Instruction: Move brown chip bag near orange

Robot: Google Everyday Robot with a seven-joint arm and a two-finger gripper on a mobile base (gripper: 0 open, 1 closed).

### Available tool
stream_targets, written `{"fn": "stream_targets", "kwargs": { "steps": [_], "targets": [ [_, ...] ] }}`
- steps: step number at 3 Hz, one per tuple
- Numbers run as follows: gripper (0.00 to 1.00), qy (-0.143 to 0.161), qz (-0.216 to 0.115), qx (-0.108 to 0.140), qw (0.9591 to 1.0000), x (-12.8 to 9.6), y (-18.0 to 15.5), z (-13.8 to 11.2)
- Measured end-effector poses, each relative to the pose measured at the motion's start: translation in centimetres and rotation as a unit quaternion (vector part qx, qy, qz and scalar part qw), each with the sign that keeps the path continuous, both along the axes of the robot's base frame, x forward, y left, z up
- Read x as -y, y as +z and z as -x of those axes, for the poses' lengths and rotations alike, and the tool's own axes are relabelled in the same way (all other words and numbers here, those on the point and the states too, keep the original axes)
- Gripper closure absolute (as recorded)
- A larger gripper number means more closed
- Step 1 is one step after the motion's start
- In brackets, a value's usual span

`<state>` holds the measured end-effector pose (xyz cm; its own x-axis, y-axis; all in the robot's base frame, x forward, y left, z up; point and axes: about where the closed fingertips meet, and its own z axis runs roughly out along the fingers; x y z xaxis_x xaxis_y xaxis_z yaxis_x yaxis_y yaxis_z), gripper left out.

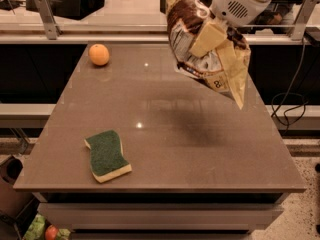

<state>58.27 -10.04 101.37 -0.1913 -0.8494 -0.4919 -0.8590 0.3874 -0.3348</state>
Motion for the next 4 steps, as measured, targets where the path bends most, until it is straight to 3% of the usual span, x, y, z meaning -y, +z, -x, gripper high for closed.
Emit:
{"fn": "stream_targets", "kwargs": {
  "steps": [2,3,4],
  "targets": [
    [1.0,0.024,-0.054,0.033,0.9977,-3.7,2.3,-5.1],
    [1.0,0.024,-0.054,0.033,0.9977,-3.7,2.3,-5.1],
    [1.0,0.032,-0.056,0.05,0.9966,-4.9,2.3,-7.2]
  ]
}}
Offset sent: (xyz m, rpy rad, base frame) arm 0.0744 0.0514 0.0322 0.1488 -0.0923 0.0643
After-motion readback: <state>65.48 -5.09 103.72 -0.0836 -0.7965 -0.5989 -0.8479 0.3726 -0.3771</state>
